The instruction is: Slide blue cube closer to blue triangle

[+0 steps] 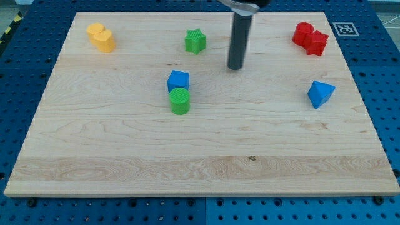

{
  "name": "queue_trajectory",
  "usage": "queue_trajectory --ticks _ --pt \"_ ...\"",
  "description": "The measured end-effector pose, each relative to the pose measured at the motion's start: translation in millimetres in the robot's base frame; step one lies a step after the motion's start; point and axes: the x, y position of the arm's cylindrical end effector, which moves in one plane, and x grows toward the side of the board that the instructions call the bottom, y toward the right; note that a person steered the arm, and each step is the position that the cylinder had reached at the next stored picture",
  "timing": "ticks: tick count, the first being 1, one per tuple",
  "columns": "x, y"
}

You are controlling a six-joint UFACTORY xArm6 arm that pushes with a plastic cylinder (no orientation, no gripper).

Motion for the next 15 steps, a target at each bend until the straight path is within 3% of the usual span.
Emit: queue_trajectory --ticks 4,5,6,15 --pt "16 -171" --pt "63 -174" --pt "71 -176" --pt "66 18"
